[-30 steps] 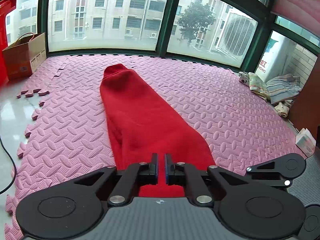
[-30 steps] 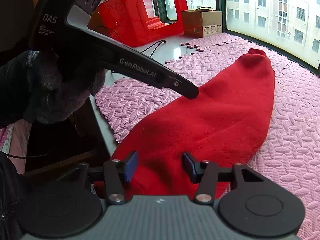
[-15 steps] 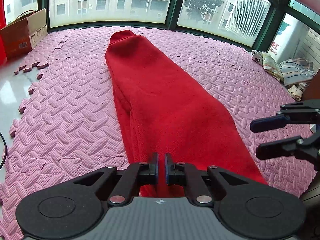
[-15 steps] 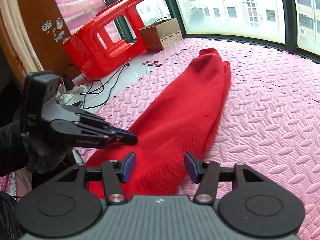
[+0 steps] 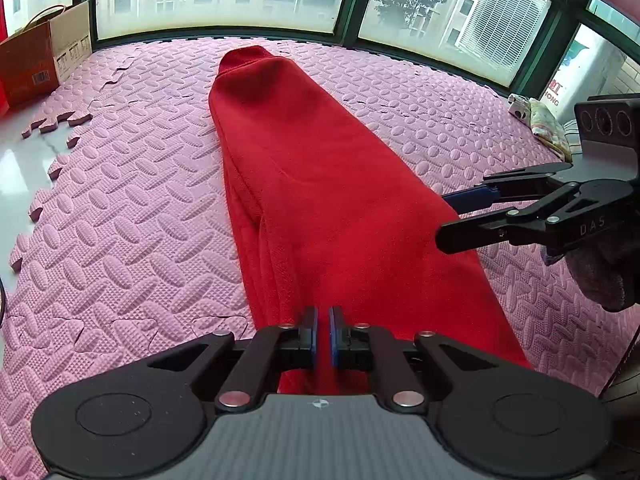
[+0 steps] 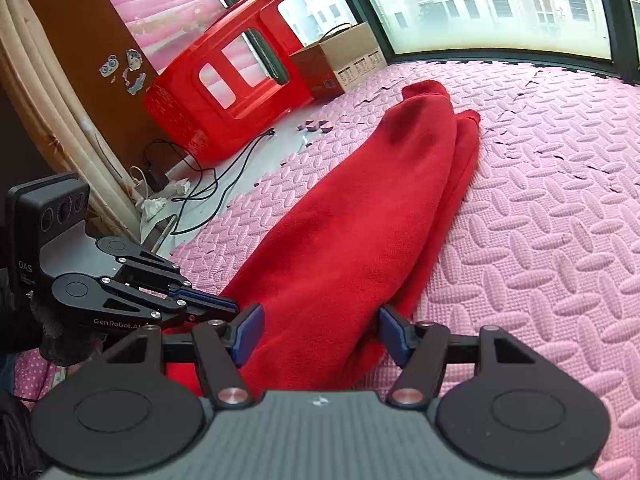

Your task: Fold clothes

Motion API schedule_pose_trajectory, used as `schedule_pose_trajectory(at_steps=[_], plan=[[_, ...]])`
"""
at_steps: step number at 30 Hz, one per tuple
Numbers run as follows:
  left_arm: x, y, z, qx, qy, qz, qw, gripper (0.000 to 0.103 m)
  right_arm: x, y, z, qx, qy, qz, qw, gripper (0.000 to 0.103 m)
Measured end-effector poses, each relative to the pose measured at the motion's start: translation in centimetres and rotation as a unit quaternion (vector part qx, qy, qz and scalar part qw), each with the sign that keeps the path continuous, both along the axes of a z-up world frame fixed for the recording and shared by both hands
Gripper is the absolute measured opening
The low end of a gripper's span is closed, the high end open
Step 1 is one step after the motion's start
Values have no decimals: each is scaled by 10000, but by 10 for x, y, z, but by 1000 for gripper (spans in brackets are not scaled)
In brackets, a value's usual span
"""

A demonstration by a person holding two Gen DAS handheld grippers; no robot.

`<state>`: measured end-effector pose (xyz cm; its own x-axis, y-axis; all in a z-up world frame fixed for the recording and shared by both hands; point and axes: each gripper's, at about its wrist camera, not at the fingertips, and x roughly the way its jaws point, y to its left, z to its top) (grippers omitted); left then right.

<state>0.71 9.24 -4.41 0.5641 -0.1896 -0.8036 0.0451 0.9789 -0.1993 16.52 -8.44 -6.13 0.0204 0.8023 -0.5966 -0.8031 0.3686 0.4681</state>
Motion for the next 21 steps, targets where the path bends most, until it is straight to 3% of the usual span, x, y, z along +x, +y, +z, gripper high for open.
schedule_pose_trajectory(at_steps=[4, 8, 13, 16, 21], plan=[[2, -1, 0, -10, 33, 52, 10000, 8, 21, 9, -11, 264, 308, 473, 9981, 69], [5, -1, 0, -56, 80, 150, 9998, 8, 36, 16, -27, 545, 865, 1119, 9885, 71], [7, -1, 0, -82, 133, 226, 9996, 8, 39, 13, -26, 534, 1039, 1895, 9749, 72], [9, 0, 0, -80, 153, 253, 9995, 9, 37, 3, -17, 222, 773, 2235, 9714, 72], [10, -1, -1, -41, 126, 259, 9996, 9, 31, -12, -6, -22, 606, 2331, 9706, 72]])
